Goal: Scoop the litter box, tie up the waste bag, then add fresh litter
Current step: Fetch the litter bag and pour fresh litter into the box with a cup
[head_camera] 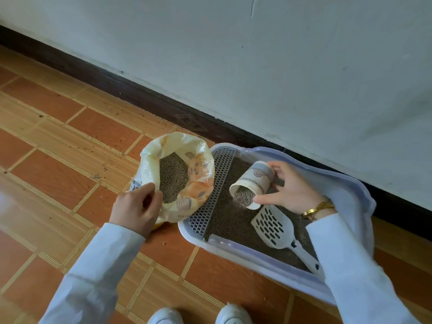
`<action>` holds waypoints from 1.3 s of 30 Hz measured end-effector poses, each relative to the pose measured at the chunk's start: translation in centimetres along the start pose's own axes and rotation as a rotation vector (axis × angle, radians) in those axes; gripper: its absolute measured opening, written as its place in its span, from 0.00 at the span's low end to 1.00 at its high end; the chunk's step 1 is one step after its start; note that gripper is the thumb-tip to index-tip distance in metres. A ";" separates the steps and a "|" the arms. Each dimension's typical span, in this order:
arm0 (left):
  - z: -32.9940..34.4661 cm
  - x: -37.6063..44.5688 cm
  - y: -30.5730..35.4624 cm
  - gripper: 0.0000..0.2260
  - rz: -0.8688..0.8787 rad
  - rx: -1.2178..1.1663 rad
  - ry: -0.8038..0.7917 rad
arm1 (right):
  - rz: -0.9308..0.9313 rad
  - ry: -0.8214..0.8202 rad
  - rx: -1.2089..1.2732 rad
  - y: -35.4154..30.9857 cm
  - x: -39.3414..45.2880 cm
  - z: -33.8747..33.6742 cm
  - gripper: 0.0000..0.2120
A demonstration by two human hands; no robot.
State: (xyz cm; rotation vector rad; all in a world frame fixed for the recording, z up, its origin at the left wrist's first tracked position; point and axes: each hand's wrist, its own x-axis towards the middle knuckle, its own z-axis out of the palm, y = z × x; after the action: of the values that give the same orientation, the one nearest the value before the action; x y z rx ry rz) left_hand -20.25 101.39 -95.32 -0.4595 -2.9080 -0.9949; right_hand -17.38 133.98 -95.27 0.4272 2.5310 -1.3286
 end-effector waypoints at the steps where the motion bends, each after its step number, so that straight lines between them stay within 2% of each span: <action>1: 0.0 0.0 0.0 0.15 0.002 0.001 0.000 | -0.001 -0.007 -0.004 0.0 0.0 0.0 0.45; 9: 0.1 -0.1 0.4 0.16 -0.002 0.009 -0.002 | -0.034 0.067 -0.014 -0.5 -0.2 -0.7 0.47; 16: 0.3 -0.1 0.4 0.16 -0.019 0.009 -0.001 | -0.151 0.384 -0.057 -1.8 -0.5 0.0 0.45; 22: 0.3 0.0 0.4 0.16 -0.035 0.006 0.015 | -0.344 0.554 -0.294 -3.0 -0.9 0.8 0.42; 26: 0.1 -0.1 0.4 0.16 -0.041 -0.002 0.017 | -0.345 0.607 -0.330 -3.5 -0.8 0.8 0.42; 32: -0.4 0.0 -0.1 0.16 -0.071 -0.010 0.037 | -0.294 0.587 -0.109 -4.9 -0.5 0.8 0.43; 36: -0.7 0.0 -0.4 0.16 -0.085 -0.015 0.055 | -0.331 0.408 0.041 -8.3 0.2 2.2 0.41; 39: -0.8 0.0 -0.8 0.15 -0.131 -0.017 0.083 | -0.426 0.245 -0.110 -11.1 0.9 5.0 0.42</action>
State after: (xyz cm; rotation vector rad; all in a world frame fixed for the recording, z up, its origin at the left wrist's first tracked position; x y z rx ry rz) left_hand -20.55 100.30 -95.19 -0.2255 -2.8885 -1.0291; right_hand -21.86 123.95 -89.95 0.0236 3.0054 -1.3285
